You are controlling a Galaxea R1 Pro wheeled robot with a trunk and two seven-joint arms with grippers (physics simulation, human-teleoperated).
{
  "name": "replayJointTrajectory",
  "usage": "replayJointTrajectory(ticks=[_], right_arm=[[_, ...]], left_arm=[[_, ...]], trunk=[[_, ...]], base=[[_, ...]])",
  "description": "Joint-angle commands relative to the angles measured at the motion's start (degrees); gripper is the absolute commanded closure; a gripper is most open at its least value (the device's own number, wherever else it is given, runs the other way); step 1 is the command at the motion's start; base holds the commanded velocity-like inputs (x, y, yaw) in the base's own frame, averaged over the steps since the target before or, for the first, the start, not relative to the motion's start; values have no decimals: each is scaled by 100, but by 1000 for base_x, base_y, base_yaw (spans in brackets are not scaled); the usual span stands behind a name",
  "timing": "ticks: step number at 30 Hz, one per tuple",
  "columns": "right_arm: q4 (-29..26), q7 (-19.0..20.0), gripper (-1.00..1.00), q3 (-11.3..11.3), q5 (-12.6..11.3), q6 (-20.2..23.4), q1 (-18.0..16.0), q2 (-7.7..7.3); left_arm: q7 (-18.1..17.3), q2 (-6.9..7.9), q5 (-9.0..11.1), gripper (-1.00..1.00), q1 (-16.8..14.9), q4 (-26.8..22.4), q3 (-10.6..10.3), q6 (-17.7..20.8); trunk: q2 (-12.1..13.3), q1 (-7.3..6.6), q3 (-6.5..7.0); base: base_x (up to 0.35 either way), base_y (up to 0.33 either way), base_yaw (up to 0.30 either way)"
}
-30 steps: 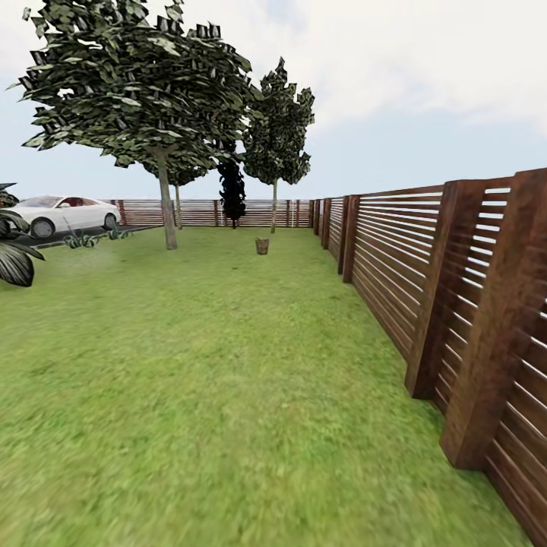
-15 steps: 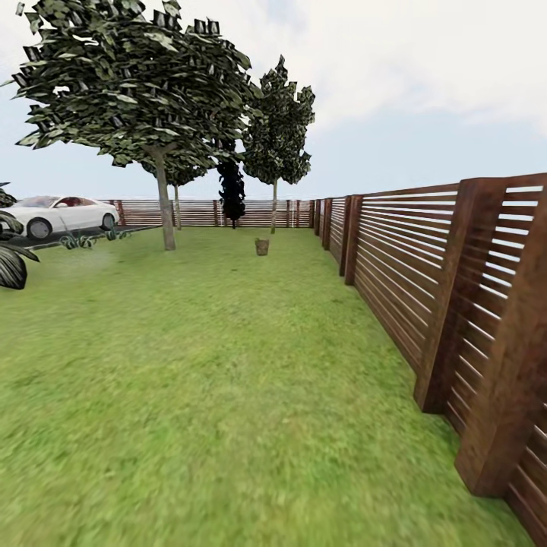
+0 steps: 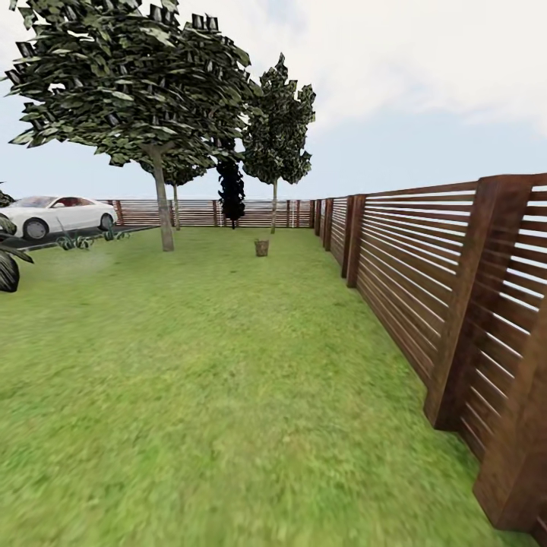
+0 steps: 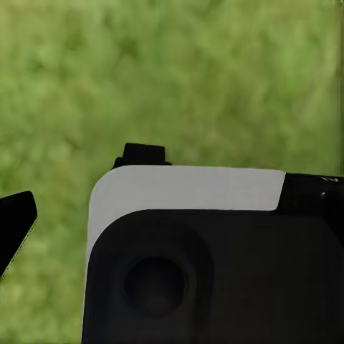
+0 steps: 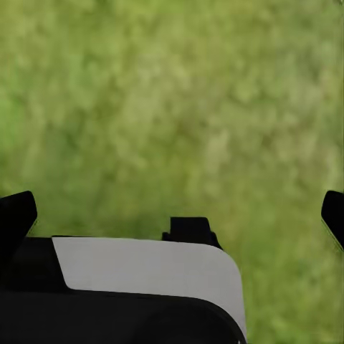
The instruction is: Take the three Easter eggs out of the wicker basket on the lawn in the garden, then place them on the lawn next to a single tree (choose any tree) so that all three eggs are next to the same tree and none are left in the basket.
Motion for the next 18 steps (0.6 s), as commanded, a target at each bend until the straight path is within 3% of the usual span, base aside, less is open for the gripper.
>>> replayJointTrajectory(ticks=[1, 18], right_arm=[[5, 1, -100, 0, 1, -19, -3, 0], [4, 1, -100, 7, 2, -19, -3, 0]], left_arm=[[-28, 1, 57, -100, 2, -7, 11, 8], [-13, 1, 57, -100, 2, -5, 11, 13]], trunk=[[-2, 3, -5], [-2, 3, -5]], base=[[327, 0, 0], [327, 0, 0]])
